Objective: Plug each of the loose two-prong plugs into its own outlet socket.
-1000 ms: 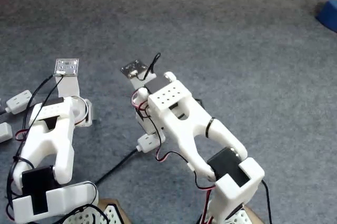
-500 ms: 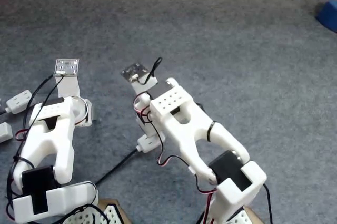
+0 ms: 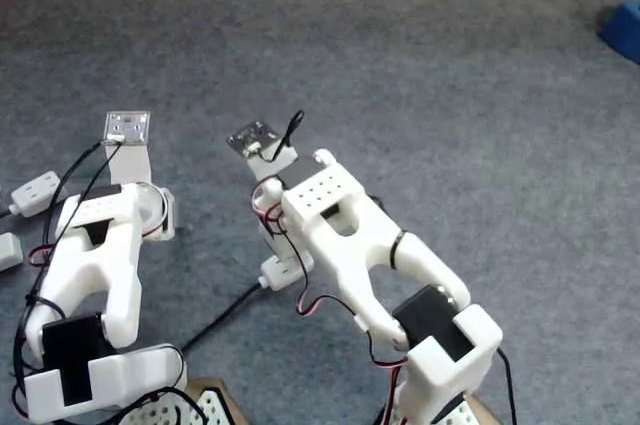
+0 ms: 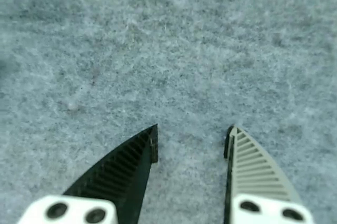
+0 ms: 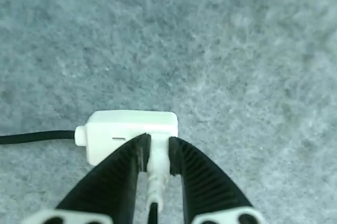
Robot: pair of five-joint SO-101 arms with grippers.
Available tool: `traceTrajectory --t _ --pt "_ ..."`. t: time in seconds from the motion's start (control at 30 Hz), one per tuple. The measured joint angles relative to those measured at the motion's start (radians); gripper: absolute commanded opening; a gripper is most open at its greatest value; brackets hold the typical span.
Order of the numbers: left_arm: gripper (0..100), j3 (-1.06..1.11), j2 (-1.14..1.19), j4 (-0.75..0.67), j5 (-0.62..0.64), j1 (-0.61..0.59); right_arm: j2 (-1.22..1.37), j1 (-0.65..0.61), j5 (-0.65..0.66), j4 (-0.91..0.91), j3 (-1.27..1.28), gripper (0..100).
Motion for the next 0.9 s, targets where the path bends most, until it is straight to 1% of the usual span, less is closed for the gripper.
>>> traceTrajectory --t 0.1,0.2,0.33,0.43,0.53,0.63,0.73,0.8,0.9 --pt "21 0.000 0.000 0.000 0.000 0.000 -0.002 -0.006 0.035 0.074 -0.051 23.8" --pt "21 0.000 0.000 0.000 0.000 0.000 -0.046 -0.011 0.081 0.176 -0.087 30.8" --pt "21 0.000 0.000 0.000 0.000 0.000 -0.109 -0.009 0.115 0.344 -0.166 31.4" --pt "21 0.000 0.000 0.000 0.000 0.000 -0.150 -0.011 0.121 0.462 -0.272 31.4" --pt "21 0.000 0.000 0.000 0.000 0.003 -0.190 0.015 0.130 0.519 -0.400 31.4" --pt "21 0.000 0.000 0.000 -0.008 0.020 -0.249 0.094 0.130 0.529 -0.488 31.4" --pt "21 -0.009 0.000 0.002 -0.064 0.080 -0.276 0.207 0.109 0.529 -0.522 31.4" --pt "21 -0.044 0.002 0.057 -0.092 0.141 -0.279 0.295 0.109 0.517 -0.496 31.4" --pt "21 -0.149 0.002 0.222 -0.135 0.241 -0.284 0.428 0.103 0.402 -0.339 31.4"
